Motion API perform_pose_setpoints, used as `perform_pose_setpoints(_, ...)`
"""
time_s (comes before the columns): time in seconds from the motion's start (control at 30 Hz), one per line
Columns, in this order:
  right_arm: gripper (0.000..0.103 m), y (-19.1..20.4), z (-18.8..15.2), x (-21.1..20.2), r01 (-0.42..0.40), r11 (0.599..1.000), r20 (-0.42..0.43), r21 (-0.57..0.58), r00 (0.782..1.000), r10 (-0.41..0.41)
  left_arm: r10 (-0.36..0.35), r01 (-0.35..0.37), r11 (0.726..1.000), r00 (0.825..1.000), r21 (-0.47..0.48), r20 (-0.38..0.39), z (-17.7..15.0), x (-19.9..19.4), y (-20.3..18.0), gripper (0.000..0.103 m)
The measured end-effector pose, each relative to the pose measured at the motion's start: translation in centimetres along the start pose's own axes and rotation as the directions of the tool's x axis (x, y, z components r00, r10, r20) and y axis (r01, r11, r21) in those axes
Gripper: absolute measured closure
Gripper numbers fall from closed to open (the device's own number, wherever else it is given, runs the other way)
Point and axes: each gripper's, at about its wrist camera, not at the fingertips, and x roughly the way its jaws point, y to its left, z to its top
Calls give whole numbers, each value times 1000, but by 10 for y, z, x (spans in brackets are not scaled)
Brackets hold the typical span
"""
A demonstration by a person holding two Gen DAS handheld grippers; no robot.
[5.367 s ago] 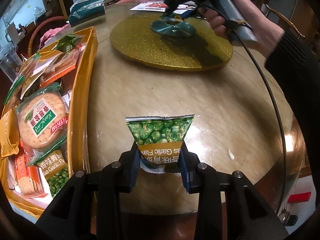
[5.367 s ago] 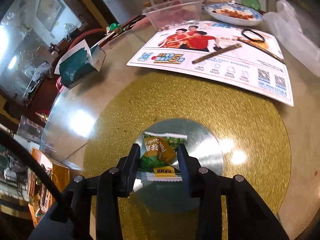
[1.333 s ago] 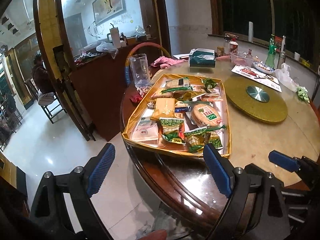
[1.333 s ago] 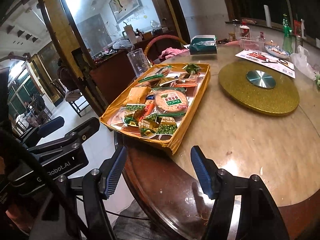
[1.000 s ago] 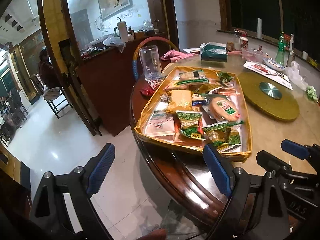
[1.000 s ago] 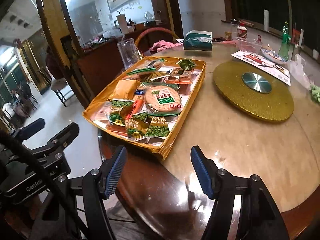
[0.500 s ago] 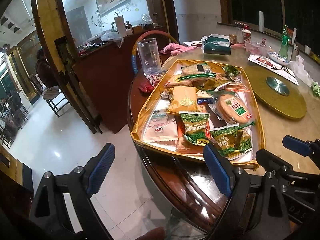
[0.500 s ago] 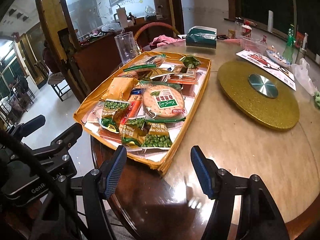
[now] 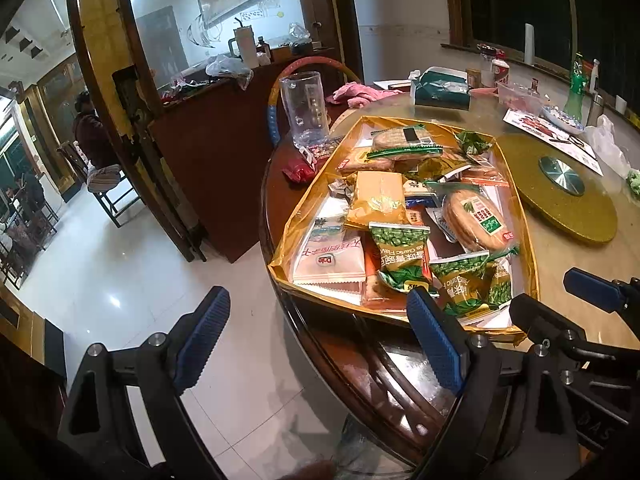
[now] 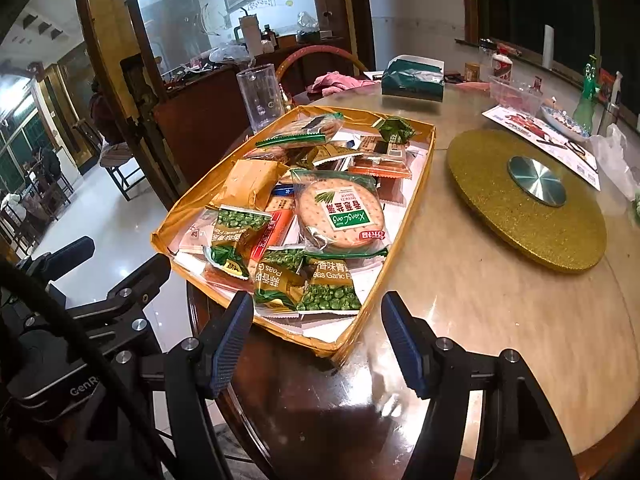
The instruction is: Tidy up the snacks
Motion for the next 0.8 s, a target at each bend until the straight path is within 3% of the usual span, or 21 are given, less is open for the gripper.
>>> perform_pose_setpoints(0.8,36,2,-3,-2,0,1000,7,15,1000,-1,-4,4,1000,1000,-18,5,-3,-6,2,13)
